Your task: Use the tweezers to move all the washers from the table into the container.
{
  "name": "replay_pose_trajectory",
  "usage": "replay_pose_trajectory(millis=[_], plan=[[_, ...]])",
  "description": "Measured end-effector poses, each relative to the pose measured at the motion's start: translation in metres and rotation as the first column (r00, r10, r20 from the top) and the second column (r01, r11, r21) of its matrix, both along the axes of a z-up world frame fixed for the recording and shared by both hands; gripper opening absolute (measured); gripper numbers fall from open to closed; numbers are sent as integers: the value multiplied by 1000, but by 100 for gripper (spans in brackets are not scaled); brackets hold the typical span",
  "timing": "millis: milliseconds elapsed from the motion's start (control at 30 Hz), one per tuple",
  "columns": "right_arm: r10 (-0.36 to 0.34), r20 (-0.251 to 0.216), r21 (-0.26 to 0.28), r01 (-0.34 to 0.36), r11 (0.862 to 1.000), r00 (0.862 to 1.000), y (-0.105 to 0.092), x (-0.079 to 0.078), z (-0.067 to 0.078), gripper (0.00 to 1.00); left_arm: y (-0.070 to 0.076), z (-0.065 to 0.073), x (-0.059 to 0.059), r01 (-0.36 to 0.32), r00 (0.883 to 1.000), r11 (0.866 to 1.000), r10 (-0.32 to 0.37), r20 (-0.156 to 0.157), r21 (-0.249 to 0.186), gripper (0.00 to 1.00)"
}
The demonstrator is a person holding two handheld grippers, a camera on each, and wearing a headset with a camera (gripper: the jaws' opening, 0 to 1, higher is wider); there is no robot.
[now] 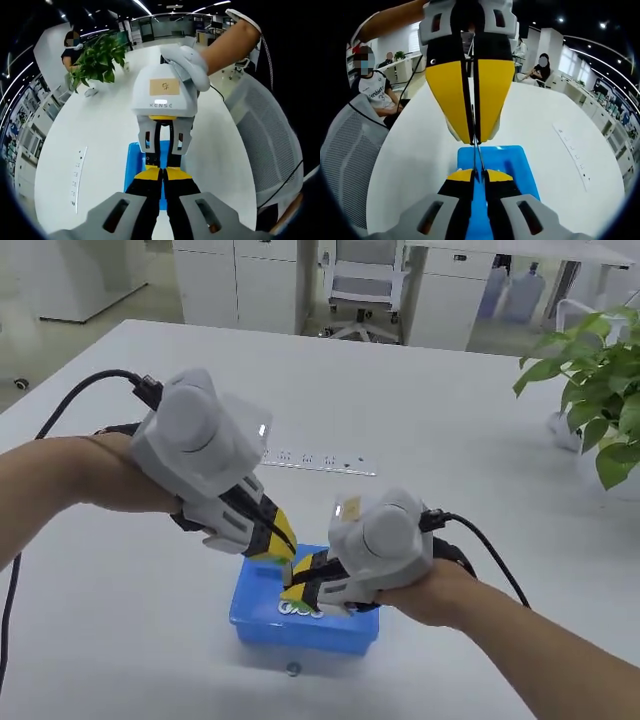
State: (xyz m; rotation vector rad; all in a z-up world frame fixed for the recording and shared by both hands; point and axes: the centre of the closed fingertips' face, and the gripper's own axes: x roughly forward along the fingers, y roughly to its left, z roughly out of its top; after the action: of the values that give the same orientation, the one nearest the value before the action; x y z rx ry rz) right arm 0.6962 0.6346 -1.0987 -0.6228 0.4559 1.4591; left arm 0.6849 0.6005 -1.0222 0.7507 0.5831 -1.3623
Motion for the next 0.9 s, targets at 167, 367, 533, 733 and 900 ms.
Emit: replay_pose_trajectory(millis=[167, 367, 533, 733, 900], plan=[[12, 5, -1, -12, 1000, 1000, 2, -12, 6, 9, 1, 6, -12, 0, 1000, 1000, 0, 2, 2, 5], [25, 2, -1, -25, 1000, 1000, 4, -27, 9, 9, 2, 8, -27, -10, 1000, 1000, 10, 0, -2, 5], [36, -6, -6, -36, 999, 999, 4, -41, 6, 9, 1, 5, -38, -10, 1000, 1000, 10, -9, 1, 5], [44, -20, -11, -44, 999, 999, 5, -56, -5, 9, -2, -5, -51, -7, 1000, 1000, 7, -23, 3, 5], [41, -25, -12, -42, 999, 999, 3, -65, -13, 9, -3, -14, -58, -5, 999, 1000, 5, -33, 5, 5]])
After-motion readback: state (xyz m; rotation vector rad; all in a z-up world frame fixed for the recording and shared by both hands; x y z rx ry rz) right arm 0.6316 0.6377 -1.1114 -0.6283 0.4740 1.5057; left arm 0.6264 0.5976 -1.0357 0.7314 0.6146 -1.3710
